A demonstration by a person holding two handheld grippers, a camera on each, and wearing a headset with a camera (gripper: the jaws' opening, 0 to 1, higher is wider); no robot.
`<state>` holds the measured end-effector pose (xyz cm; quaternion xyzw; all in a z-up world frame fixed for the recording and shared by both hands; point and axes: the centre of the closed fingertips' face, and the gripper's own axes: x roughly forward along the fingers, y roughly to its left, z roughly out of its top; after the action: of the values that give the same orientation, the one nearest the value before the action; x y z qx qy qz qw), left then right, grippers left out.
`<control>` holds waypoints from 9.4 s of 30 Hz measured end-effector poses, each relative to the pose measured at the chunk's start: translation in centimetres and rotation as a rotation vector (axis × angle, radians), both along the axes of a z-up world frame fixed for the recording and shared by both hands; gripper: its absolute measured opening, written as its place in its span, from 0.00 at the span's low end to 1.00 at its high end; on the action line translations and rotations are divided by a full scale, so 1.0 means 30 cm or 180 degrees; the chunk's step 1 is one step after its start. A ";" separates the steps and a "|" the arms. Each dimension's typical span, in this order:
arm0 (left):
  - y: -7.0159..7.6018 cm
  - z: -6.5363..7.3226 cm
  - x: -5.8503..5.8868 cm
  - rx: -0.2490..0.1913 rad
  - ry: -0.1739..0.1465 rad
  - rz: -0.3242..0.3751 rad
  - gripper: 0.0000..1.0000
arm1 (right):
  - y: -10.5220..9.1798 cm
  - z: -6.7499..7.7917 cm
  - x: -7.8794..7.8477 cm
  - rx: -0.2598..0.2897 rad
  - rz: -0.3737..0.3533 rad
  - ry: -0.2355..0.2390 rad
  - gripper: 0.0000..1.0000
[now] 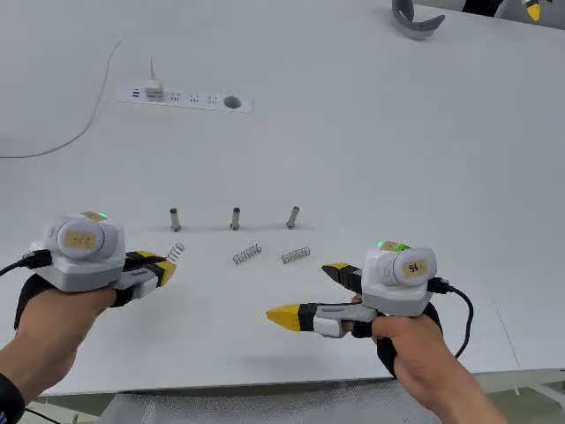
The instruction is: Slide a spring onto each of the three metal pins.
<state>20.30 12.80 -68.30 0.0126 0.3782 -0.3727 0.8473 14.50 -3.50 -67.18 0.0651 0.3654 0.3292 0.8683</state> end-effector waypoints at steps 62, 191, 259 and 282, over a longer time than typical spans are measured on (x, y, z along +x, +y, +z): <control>-0.297 0.124 -0.249 0.0035 -0.0586 -0.1440 0.11 | 0.253 0.144 -0.021 0.1338 0.0299 0.0282 0.25; 0.225 0.034 0.033 -0.0082 -0.0308 0.0090 0.63 | 0.376 -0.006 0.362 -0.0648 0.1666 0.0201 0.12; 0.299 0.013 0.063 -0.0091 -0.0205 0.0305 0.73 | 0.564 -0.072 0.559 -0.1200 0.2255 0.0002 0.12; 0.294 0.016 0.062 -0.0081 -0.0191 0.0287 0.73 | 0.592 -0.140 0.536 -0.1452 0.2526 -0.0110 0.13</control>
<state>22.17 21.63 -67.82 -0.0039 0.3481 -0.3384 0.8743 30.58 14.26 -71.39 -0.2783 0.4107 0.5485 0.6731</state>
